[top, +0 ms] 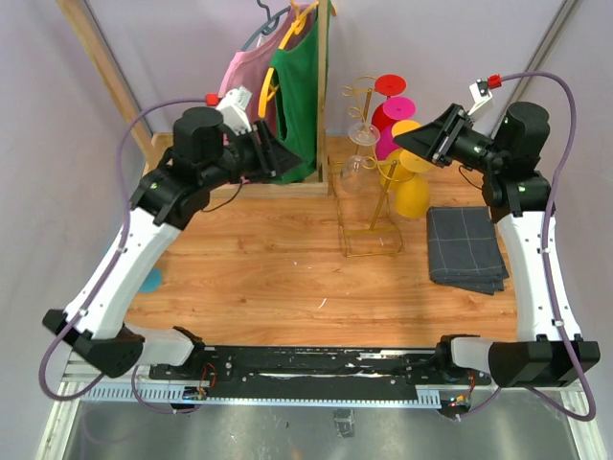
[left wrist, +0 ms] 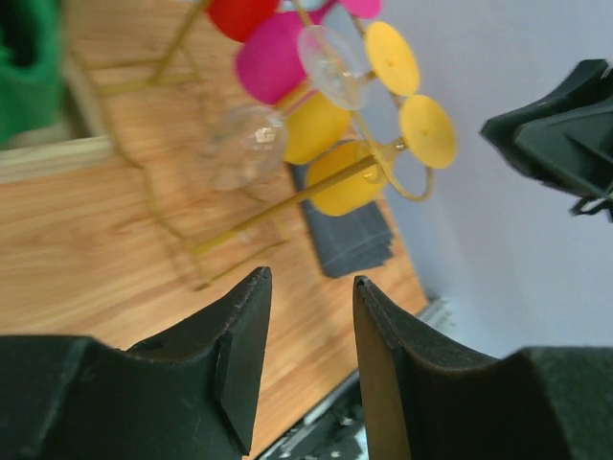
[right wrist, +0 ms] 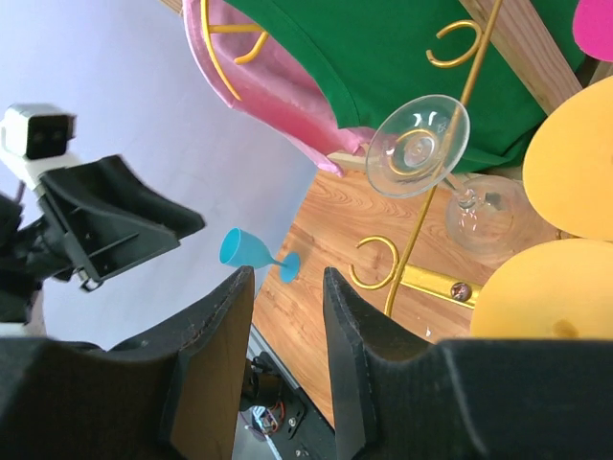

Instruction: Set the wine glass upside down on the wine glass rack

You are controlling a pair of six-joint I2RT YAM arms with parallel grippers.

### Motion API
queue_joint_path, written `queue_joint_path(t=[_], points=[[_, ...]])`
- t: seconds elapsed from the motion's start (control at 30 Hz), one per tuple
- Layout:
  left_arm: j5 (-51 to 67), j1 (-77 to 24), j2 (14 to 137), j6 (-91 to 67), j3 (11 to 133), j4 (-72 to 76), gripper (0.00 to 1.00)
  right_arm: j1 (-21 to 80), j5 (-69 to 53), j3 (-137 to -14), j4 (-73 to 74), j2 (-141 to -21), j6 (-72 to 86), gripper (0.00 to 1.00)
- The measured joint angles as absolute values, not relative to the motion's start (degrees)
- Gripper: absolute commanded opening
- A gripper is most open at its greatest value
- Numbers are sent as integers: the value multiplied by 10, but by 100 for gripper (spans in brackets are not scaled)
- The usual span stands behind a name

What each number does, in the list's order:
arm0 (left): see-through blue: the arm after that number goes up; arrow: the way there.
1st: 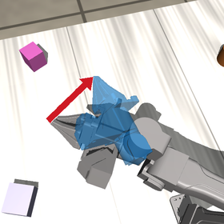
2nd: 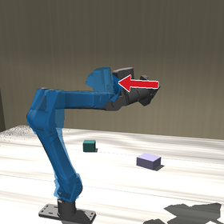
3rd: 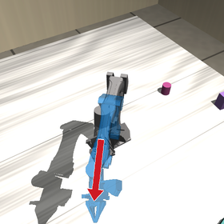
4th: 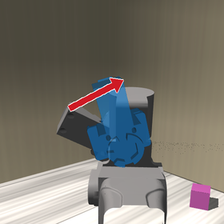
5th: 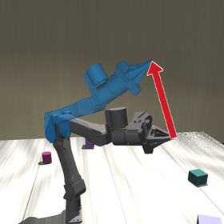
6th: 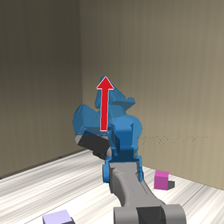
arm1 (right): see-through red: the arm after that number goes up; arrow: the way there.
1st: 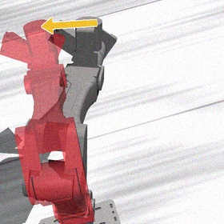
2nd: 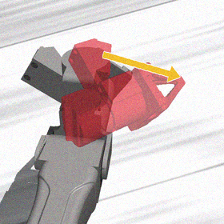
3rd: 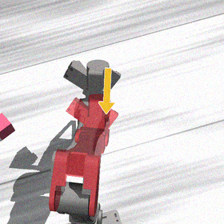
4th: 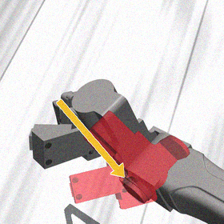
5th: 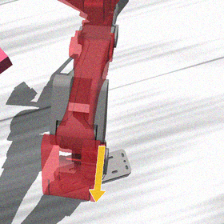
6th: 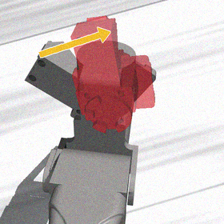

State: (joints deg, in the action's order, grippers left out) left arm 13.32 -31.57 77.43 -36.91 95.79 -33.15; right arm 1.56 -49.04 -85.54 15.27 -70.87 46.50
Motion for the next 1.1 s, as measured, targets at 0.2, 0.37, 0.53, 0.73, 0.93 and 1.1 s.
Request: queue_joint_path(t=[0.2, 0.37, 0.53, 0.73, 0.93, 1.1], points=[[-20, -307, 687, -303, 927, -449, 44, 16, -490, -856, 153, -729, 465, 37], [-71, -239, 626, -296, 827, -510, 41, 16, -490, -856, 153, -734, 464, 38], [-98, -169, 579, -298, 748, -551, 39, 16, -490, -856, 153, -734, 459, 38], [-113, -106, 528, -309, 678, -559, 39, 16, -494, -855, 151, -735, 453, 39], [-133, -72, 521, -330, 645, -564, 39, 16, -497, -843, 141, -736, 442, 41], [-151, -50, 520, -357, 639, -564, 39, 16, -499, -830, 137, -735, 428, 42]])
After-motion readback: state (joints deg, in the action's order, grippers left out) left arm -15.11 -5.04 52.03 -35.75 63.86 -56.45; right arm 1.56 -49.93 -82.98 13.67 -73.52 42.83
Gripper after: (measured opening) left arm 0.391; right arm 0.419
